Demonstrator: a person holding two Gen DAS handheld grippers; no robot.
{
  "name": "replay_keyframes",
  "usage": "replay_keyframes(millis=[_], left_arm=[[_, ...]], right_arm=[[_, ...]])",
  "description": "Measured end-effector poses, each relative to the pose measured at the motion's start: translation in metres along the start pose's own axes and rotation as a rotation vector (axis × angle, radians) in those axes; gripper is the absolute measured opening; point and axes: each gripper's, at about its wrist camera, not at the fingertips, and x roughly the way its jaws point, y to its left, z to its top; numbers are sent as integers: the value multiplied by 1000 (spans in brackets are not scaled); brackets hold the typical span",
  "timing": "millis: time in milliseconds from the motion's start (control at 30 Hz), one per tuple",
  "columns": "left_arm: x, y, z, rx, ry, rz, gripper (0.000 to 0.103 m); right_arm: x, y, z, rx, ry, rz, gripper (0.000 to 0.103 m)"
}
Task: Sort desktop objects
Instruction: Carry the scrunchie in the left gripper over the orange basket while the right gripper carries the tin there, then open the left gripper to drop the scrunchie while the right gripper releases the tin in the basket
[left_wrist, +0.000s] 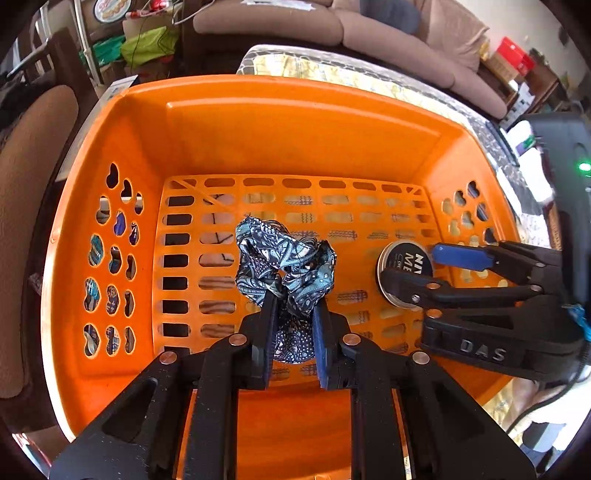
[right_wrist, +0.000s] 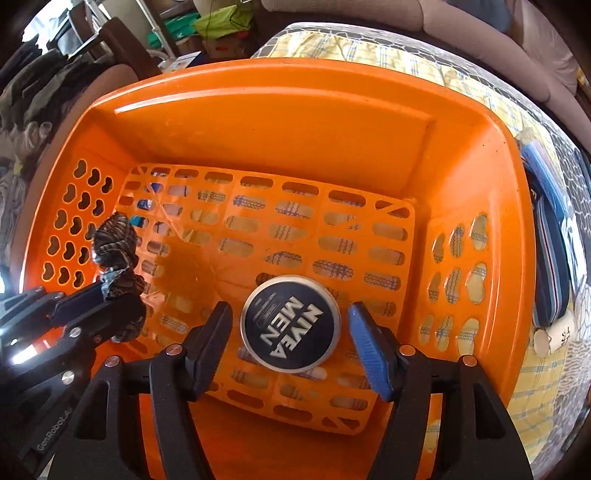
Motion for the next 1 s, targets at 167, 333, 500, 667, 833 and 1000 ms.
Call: replay_keyframes(millis=[167,333,500,667,833,1000], left_arm=[[6,-4,1,2,9,21,18],[9,-5,2,-40,14,42,37],[0,-4,3,-63,-9,54,56],[-17,-1,3,-79,-38,63,61],[-37,-13,1,-45,-73,76,61],[-54,-45,-3,6,-101,46,61]], right_arm=[[-24,0,-8,-31,-64,-7,67],[-57,-4,-24,-47,-134,2,67],[-73,-10,-31,-42,-155,2,67],[-81,-20,-36,-16,-165,6,67],[-92,-38,-46,22,-185,25,67],[-110,-61,-58,59,-209,14,67]])
